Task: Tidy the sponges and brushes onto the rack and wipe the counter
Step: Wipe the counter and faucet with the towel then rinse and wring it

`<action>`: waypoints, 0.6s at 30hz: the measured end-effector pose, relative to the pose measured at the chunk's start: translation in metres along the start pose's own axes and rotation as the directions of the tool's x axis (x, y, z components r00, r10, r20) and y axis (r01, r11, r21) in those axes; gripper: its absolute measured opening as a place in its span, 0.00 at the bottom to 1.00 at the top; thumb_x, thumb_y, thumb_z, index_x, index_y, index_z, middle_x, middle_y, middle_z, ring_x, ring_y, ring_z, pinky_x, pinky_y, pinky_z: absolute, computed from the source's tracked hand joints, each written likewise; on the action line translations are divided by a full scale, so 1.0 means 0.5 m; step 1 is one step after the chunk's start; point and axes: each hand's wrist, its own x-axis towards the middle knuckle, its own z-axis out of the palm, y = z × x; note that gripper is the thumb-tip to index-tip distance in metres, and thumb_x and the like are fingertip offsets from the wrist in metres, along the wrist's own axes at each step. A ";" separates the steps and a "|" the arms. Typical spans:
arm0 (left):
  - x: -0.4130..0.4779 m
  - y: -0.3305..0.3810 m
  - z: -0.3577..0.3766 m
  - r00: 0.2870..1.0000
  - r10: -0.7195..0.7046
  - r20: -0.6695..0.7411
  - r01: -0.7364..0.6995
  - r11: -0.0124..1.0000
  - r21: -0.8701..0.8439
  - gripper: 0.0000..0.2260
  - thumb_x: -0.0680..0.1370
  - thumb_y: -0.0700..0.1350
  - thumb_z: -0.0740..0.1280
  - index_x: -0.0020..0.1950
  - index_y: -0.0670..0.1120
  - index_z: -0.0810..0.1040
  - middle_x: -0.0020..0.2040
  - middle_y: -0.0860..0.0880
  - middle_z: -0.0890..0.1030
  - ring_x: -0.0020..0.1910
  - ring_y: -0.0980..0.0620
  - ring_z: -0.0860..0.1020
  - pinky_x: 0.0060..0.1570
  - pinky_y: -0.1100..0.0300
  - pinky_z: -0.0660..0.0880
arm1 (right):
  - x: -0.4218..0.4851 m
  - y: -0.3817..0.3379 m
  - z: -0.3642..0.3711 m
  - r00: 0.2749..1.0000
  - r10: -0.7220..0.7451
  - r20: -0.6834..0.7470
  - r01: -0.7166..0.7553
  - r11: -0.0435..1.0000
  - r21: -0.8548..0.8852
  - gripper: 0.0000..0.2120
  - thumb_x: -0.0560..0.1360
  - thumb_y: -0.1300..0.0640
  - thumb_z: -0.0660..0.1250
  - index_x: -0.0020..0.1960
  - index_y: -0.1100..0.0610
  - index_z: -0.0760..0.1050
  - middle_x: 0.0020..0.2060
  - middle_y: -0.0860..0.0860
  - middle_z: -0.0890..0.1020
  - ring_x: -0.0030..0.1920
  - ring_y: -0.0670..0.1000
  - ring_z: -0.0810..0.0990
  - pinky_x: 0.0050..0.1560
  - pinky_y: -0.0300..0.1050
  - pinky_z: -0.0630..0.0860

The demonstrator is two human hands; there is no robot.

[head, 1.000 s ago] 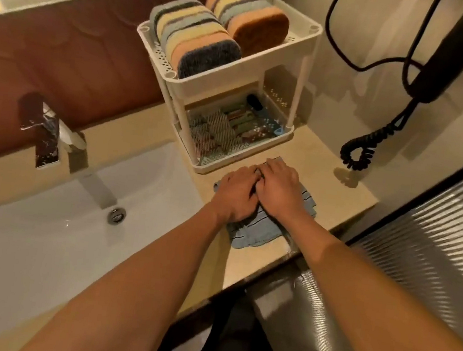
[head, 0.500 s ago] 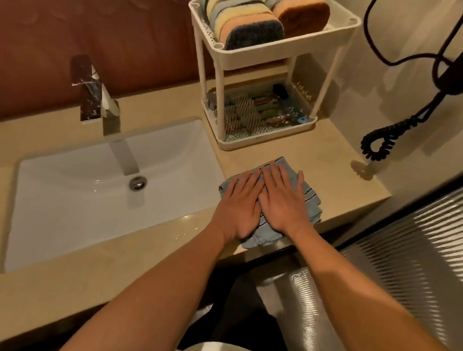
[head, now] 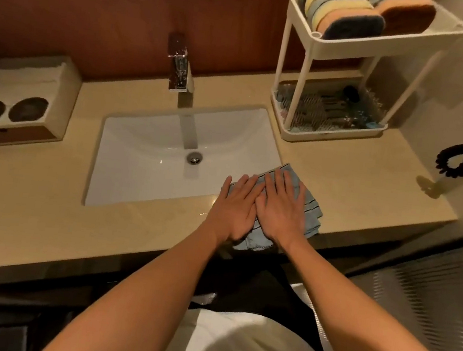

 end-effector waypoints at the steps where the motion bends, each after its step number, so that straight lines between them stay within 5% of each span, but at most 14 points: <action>1: -0.017 -0.017 -0.003 1.000 -0.015 -0.001 0.015 1.000 0.002 0.25 0.86 0.53 0.41 0.84 0.51 0.42 0.84 0.51 0.43 0.82 0.52 0.40 0.78 0.46 0.34 | -0.005 -0.024 0.001 1.000 -0.011 -0.007 0.011 1.000 -0.004 0.29 0.83 0.46 0.40 0.82 0.53 0.52 0.82 0.52 0.52 0.81 0.51 0.45 0.78 0.59 0.41; 8: -0.139 -0.155 -0.026 0.996 -0.090 -0.024 0.091 0.994 0.058 0.28 0.83 0.55 0.37 0.84 0.52 0.43 0.84 0.51 0.45 0.82 0.52 0.39 0.78 0.44 0.35 | -0.051 -0.213 0.013 0.999 -0.046 -0.017 0.047 0.998 0.048 0.30 0.82 0.48 0.39 0.80 0.54 0.61 0.78 0.53 0.63 0.80 0.54 0.55 0.77 0.61 0.46; 13: -0.222 -0.265 -0.064 0.975 -0.221 -0.010 0.220 0.965 0.144 0.25 0.86 0.54 0.39 0.84 0.52 0.43 0.83 0.50 0.41 0.81 0.49 0.37 0.78 0.43 0.34 | -0.075 -0.364 0.025 0.997 -0.044 0.057 0.035 0.988 0.148 0.28 0.83 0.48 0.43 0.81 0.58 0.56 0.79 0.57 0.61 0.79 0.58 0.54 0.77 0.61 0.40; 18: -0.288 -0.370 -0.091 0.904 -0.427 0.014 0.416 0.887 0.202 0.26 0.86 0.56 0.43 0.84 0.53 0.44 0.83 0.45 0.38 0.81 0.44 0.35 0.77 0.44 0.31 | -0.111 -0.438 0.027 0.969 -0.246 -0.014 0.246 0.959 0.143 0.24 0.80 0.49 0.54 0.72 0.58 0.71 0.65 0.58 0.76 0.63 0.60 0.72 0.64 0.57 0.66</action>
